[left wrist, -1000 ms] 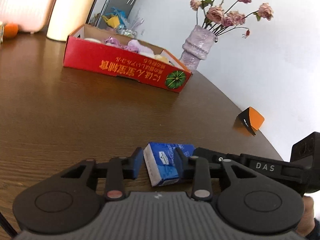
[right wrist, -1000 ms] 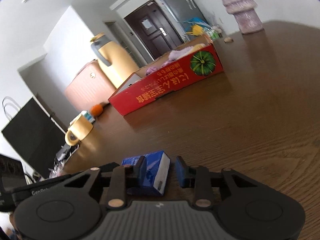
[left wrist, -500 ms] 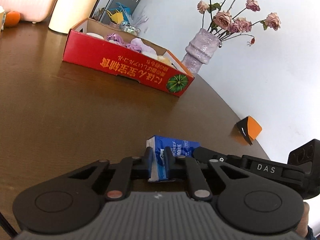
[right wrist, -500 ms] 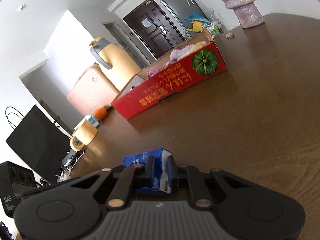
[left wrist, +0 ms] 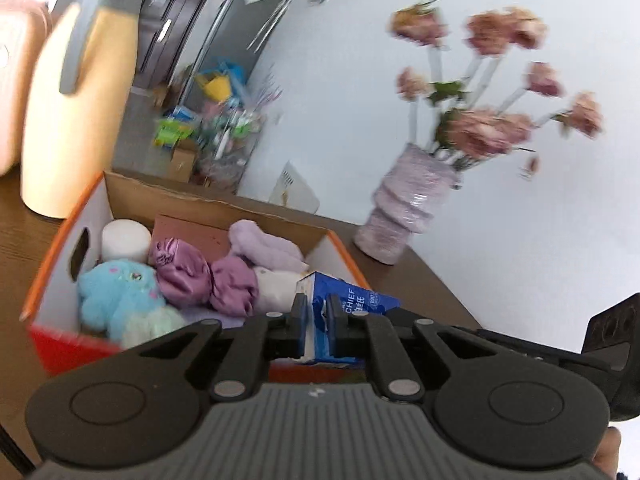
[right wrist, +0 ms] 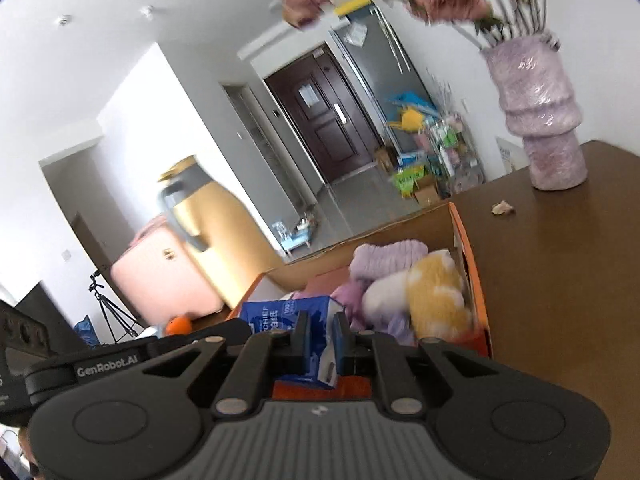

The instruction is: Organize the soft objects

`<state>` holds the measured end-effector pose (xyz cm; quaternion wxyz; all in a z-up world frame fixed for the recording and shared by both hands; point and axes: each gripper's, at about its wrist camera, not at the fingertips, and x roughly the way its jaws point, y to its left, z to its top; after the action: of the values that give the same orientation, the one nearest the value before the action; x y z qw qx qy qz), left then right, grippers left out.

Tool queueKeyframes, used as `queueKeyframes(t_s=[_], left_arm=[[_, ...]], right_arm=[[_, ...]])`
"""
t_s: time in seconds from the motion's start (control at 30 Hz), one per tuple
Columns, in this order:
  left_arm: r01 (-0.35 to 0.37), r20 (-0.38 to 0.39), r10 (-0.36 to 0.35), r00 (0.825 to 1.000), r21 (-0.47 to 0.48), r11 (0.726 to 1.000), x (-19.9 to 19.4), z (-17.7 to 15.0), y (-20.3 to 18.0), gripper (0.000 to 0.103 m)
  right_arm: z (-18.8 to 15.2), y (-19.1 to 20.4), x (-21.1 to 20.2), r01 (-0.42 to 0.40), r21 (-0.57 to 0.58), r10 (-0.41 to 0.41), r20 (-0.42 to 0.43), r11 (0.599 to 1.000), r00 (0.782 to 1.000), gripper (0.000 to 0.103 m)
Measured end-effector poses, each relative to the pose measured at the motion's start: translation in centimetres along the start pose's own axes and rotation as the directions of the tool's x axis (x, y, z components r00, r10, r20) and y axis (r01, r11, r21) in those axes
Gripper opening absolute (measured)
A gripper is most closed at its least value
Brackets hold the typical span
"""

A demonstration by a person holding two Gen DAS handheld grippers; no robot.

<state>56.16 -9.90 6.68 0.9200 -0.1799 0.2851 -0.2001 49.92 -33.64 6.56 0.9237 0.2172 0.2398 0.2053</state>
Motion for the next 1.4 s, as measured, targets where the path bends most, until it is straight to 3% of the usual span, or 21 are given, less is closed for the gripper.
queueKeyframes(t_s=[0.13,0.23,0.33,0.43,0.57,0.7,0.8,0.93,1.03,1.17,1.23,1.3,1.4], left_arm=[[-0.071,-0.116,0.066,0.991,-0.042,0.997,6.0,0.7,1.9,0.009],[-0.115,-0.176,0.109,0.978,-0.021,0.993,8.8,0.4,2.5,0.009],[-0.137,-0.179,0.144,0.973,0.050,0.989,9.6,0.1,1.8,0.009],[-0.164,-0.178,0.180,0.968,0.100,0.981,10.3,-0.6,1.4,0.010],[-0.164,-0.181,0.182,0.966,0.111,0.980,10.5,-0.6,1.2,0.010],[-0.159,-0.186,0.181,0.966,0.127,0.979,9.4,0.3,1.3,0.011],[-0.173,-0.156,0.198,0.968,0.163,0.971,7.1,1.3,0.2,0.011],[-0.209,-0.091,0.232,0.968,0.212,0.955,3.0,2.4,-1.8,0.011],[-0.247,-0.024,0.263,0.965,0.263,0.932,-0.9,2.5,-3.4,0.011],[-0.320,0.069,0.315,0.947,0.315,0.894,-6.3,1.5,-4.9,0.011],[-0.344,0.098,0.330,0.939,0.327,0.880,-8.3,0.7,-5.3,0.012],[-0.379,0.141,0.351,0.926,0.334,0.863,-10.5,-0.3,-5.6,0.018],[-0.421,0.210,0.370,0.905,0.322,0.848,-13.4,-2.2,-5.7,0.049]], right_arm=[[3.8,-2.5,6.5,0.043,0.020,-0.042,-0.068,0.999,0.997,0.011],[4.6,-3.9,10.3,0.103,-0.002,-0.102,-0.138,0.995,0.985,0.012],[3.9,-4.1,13.3,0.172,-0.093,-0.188,-0.215,0.981,0.958,0.012],[3.1,-3.6,14.9,0.211,-0.203,-0.257,-0.236,0.956,0.937,0.012],[2.7,-3.4,15.9,0.226,-0.254,-0.288,-0.244,0.941,0.926,0.011],[2.4,-3.5,15.5,0.223,-0.249,-0.283,-0.244,0.943,0.927,0.013],[3.2,-3.6,14.4,0.203,-0.206,-0.252,-0.250,0.957,0.935,0.014],[4.5,-2.1,11.5,0.211,-0.235,-0.260,-0.203,0.949,0.944,0.014],[5.5,-0.2,8.6,0.211,-0.269,-0.261,-0.165,0.940,0.951,0.014],[6.6,2.4,3.8,0.212,-0.314,-0.253,-0.095,0.926,0.963,0.015],[6.9,3.6,1.5,0.218,-0.338,-0.253,-0.062,0.916,0.966,0.021],[6.6,4.9,-0.8,0.230,-0.376,-0.256,-0.021,0.898,0.966,0.027],[5.9,6.6,-3.8,0.239,-0.417,-0.251,0.027,0.877,0.968,0.030]])
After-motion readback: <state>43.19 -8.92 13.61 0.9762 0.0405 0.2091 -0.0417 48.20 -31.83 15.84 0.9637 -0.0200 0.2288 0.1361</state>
